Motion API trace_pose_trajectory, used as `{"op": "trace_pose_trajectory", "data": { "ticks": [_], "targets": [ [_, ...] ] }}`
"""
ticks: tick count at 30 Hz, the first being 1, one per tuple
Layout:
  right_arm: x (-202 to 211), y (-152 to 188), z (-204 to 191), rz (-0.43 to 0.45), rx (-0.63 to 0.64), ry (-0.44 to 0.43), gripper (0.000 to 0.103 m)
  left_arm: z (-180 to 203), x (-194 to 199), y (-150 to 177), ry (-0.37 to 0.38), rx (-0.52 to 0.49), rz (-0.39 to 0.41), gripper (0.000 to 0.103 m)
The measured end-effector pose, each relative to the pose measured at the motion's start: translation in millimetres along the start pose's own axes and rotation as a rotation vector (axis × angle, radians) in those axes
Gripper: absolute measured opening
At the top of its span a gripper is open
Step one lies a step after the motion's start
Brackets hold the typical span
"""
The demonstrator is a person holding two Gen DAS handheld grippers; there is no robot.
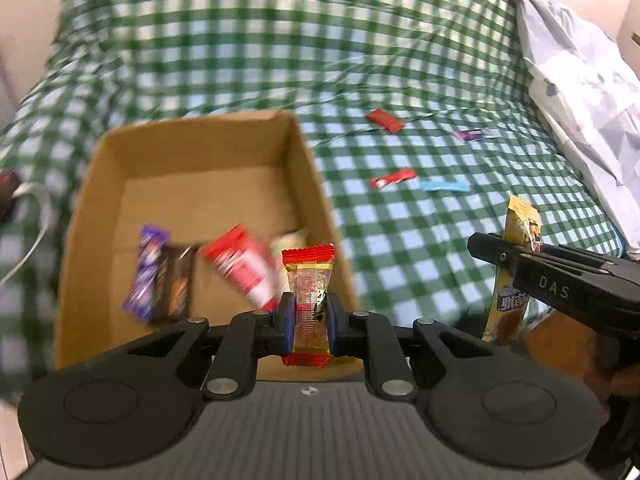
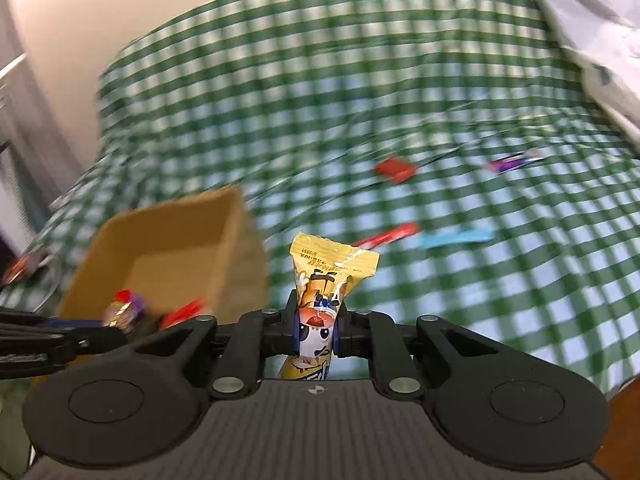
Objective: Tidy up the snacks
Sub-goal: 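Carry the red-wrapped bar with the left gripper while the right carries the yellow bar over the box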
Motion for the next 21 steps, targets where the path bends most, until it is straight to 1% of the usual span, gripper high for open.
{"op": "trace_pose_trajectory", "data": {
  "ticks": [5,10,14,21],
  "targets": [
    [27.5,37.1,-51.2,-0.046,0.084,-0.056,0.014,-17.2,37.4,47.3,-0.04,0.049,0.018,0.017],
    [49.6,68.3,-87.6,-0.072,0.17,-0.088,0.014,-29.2,62.7,75.5,-0.058,0.106,0.039,0.017],
    [64.4,74.7,-101.1,-0.051,0.208,-0.092,0.014,-38.0,78.8,90.3,-0.06,0.15,0.059,0.017],
    [85.0,78.5,-108.9,-0.018,0.232,-0.08,0.014,-38.6,93.5,98.8,-0.051,0.167,0.092,0.017]
  ]
}}
Point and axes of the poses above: each gripper's, at about its wrist camera, not at the fingertips, and x roughly against the way its jaws point, z to its right, y to its underside, the point moved 7 cm from there along -x, roughly the way its jaws point, and after that the axes turned 13 degrees about -x, right-handed, at the moved point
